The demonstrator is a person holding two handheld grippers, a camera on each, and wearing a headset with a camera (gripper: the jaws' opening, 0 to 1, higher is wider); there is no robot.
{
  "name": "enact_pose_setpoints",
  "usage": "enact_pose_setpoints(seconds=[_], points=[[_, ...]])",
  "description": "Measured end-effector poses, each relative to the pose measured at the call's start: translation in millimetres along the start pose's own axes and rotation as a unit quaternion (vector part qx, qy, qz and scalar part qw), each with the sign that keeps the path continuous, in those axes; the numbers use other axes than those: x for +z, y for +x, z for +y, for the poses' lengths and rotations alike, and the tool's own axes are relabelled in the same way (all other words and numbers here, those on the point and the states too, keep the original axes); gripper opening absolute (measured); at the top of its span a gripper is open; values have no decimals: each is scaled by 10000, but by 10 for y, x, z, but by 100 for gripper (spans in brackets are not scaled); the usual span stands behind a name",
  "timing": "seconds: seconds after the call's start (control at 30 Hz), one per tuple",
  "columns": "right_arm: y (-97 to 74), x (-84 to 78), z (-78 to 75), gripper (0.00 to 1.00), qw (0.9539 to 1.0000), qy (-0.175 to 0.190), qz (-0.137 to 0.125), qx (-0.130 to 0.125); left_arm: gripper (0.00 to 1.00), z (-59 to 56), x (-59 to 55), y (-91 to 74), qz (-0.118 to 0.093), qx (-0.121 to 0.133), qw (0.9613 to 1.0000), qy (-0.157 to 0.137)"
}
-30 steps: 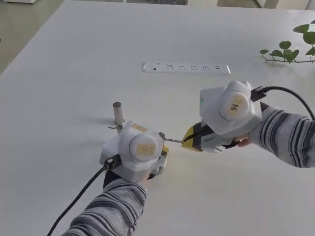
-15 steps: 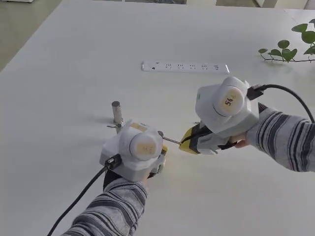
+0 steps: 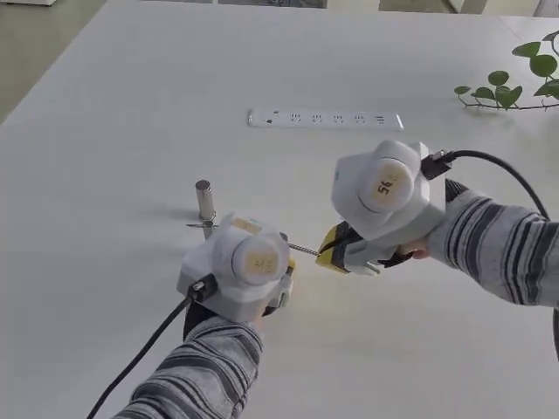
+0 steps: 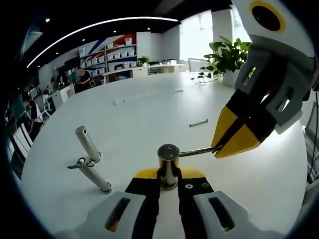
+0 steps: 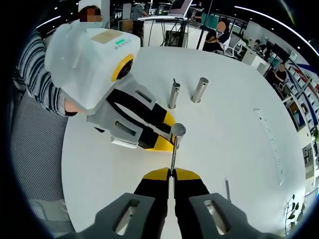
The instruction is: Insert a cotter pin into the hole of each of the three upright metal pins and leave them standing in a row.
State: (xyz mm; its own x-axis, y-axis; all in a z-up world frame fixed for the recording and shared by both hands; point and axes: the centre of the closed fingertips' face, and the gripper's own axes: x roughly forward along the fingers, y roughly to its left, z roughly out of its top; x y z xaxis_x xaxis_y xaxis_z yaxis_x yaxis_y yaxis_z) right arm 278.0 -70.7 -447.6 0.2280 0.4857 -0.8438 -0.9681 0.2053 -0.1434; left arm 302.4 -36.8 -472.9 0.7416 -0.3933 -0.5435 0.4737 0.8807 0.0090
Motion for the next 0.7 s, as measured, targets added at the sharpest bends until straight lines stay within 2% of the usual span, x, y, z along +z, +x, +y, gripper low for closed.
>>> enact_pose_setpoints(seconds=[0.17, 0.3, 0.6, 0.7], points=[[-35, 33, -14, 0, 9997, 209, -87, 69, 9, 2, 0, 0, -2, 11, 10000, -16], [-39, 33, 4, 0, 9997, 169, -150, 76, 9, 2, 0, -1, -1, 17, 10000, 29], [-67, 71, 36, 0, 9985, 406, -336, 140, 9, 6, 1, -4, -10, 72, 10000, 22], [-64, 83, 47, 0, 9984, 377, -386, 154, 9, 14, -1, -7, 0, 75, 10000, 39]])
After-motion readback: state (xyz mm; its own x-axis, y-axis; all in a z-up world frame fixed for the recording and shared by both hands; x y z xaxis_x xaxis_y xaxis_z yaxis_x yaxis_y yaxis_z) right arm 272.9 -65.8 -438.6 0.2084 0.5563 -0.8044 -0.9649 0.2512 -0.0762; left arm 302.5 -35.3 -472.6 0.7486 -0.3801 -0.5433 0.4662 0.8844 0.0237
